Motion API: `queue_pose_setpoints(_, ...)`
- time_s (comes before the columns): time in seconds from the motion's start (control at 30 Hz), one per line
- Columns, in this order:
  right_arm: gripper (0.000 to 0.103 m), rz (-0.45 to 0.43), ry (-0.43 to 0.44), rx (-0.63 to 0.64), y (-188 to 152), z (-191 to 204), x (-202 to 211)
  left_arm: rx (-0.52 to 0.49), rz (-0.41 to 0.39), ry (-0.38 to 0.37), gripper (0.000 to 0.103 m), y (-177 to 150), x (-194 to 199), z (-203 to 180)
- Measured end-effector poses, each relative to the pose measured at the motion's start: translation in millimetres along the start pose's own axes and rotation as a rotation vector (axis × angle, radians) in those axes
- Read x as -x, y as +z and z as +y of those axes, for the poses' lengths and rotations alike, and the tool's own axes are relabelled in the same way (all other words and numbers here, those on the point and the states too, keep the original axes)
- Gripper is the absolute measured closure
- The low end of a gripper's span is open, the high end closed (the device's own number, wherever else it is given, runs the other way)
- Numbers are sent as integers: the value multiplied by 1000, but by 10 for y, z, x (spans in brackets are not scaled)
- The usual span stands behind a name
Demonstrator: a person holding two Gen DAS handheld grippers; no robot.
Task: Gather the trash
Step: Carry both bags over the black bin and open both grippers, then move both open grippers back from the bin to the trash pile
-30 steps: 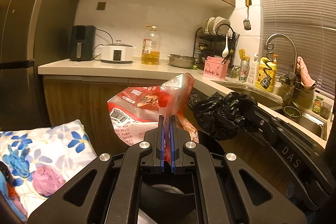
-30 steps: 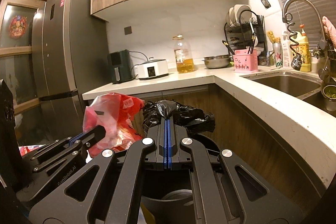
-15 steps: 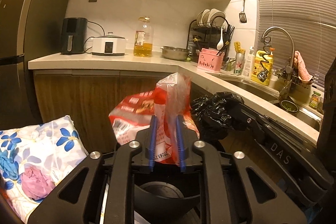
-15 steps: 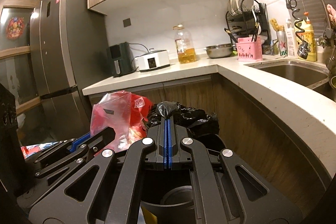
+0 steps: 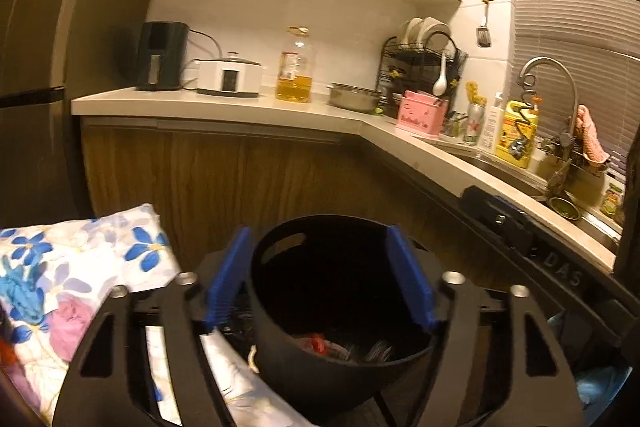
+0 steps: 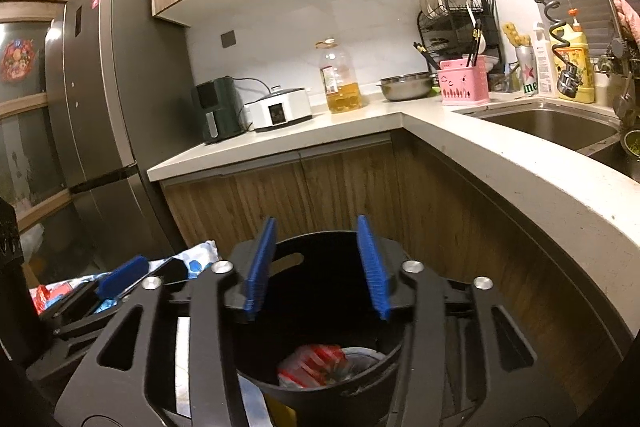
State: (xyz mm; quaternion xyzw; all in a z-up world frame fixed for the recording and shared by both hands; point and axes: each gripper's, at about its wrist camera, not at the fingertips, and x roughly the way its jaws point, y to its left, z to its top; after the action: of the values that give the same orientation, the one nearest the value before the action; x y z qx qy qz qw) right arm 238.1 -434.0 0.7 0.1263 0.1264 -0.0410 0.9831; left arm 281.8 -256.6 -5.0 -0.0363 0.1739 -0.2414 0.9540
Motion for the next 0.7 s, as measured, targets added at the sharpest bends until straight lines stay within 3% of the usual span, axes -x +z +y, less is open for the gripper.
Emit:
queue_pose_setpoints(0.07, 43, 0, -11, 10, -28, 29, 44, 4, 3, 36, 20, -29, 60, 46)
queue_pose_setpoints(0.27, 22, 3, -36, 38, -127, 119, 210, -1, -13, 140, 6, -87, 272, 132)
queue_pose_setpoints(0.7, 19, 15, -104, 70, -246, 296, 565, 24, -2, 250, 6, -206, 765, 288)
